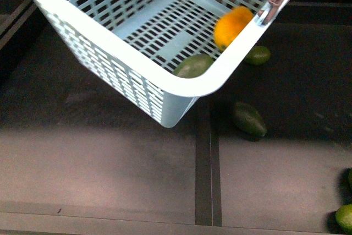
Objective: Pick mango and avocado into basket
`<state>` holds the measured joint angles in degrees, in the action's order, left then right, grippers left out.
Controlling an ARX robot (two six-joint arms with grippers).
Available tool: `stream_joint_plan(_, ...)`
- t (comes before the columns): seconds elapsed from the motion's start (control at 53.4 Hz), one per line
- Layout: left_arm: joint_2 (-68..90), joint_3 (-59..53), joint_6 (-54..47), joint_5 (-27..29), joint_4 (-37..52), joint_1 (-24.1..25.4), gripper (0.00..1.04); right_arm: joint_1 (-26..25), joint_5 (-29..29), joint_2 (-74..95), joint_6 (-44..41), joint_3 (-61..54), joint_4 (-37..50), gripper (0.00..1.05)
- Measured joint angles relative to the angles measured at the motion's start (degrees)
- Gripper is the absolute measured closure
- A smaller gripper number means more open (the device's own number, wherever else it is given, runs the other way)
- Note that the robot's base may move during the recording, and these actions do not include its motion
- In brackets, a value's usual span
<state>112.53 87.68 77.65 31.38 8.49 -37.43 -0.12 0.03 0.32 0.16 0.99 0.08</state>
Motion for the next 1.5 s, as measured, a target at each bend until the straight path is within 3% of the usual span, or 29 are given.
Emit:
stream_joint_plan(0.056, -0.83, -2.47, 1.33, 2.84, 1.09, 1.2, 0.9, 0.0, -0.02, 0.0, 0.0, 0.0, 0.0, 0.09)
stream_joint_plan(0.206, -1.97, -7.28, 4.55, 2.64, 2.64, 4.09, 0.9, 0.0, -0.04, 0.0, 0.0, 0.0, 0.0, 0.09)
stream_joint_plan(0.412, -0.72, -9.88, 7.93, -1.42, 4.33, 8.15, 0.9, 0.0, 0.0, 0.0, 0.0, 0.0, 0.0, 0.09)
stream_joint_plan(0.599, 6.54, -4.57, 10.54, -7.98, 4.15, 14.62, 0.9, 0.0, -0.04, 0.0, 0.0, 0.0, 0.0, 0.09)
stream_joint_plan(0.898, 17.2, 3.93, 11.1, -10.21, 2.64, 21.62, 0.9, 0.0, -0.02, 0.0, 0.0, 0.0, 0.0, 0.09)
stream_joint_plan(1.497, 19.56, 2.14, 12.74, -11.23, 2.93, 23.28, 0.9, 0.0, -0.02, -0.02, 0.0, 0.0, 0.0, 0.09)
